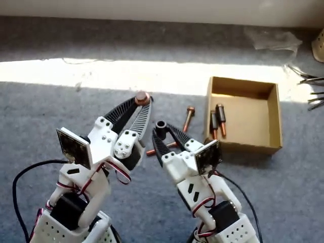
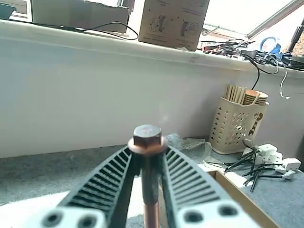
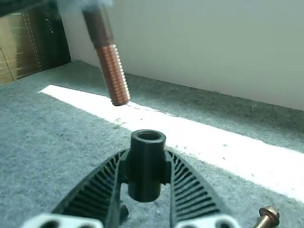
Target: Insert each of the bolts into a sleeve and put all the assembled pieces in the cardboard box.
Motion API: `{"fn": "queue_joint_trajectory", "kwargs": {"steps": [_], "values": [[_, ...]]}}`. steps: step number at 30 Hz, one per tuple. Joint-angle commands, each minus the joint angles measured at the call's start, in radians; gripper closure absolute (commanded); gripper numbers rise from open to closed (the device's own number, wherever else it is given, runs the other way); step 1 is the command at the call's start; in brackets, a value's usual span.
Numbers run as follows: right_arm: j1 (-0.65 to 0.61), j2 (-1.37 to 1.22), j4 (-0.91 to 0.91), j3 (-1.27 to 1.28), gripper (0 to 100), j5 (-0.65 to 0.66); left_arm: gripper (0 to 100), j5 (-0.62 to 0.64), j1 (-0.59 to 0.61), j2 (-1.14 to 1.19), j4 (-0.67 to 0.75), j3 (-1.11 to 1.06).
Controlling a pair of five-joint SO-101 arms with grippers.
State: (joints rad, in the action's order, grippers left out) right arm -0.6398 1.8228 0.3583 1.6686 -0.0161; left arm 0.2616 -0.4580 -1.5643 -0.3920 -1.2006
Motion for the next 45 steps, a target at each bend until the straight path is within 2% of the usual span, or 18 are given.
{"fn": "queue_joint_trajectory", "kwargs": {"steps": [1, 5, 11, 15, 40, 45], "values": [[-0.008, 0.01, -0.002, 0.136, 99.4, 0.006, 99, 0.011, -0.015, -0.021, 0.031, 0.012], [-0.008, 0.01, -0.002, 0.136, 99.4, 0.132, 99, 0.011, -0.015, -0.021, 0.031, 0.012], [-0.01, 0.012, -0.002, 0.136, 99.4, 0.147, 99, 0.011, -0.015, -0.021, 0.029, 0.008], [-0.01, 0.012, -0.002, 0.136, 99.4, 0.247, 99, 0.014, -0.015, -0.015, 0.028, 0.007], [-0.01, 0.012, -0.002, 0.136, 99.4, 0.256, 99, 0.015, -0.053, -0.021, 0.032, -0.044], [-0.01, 0.012, -0.002, 0.136, 99.4, 0.328, 99, 0.015, -0.053, -0.021, 0.032, -0.044]]}}
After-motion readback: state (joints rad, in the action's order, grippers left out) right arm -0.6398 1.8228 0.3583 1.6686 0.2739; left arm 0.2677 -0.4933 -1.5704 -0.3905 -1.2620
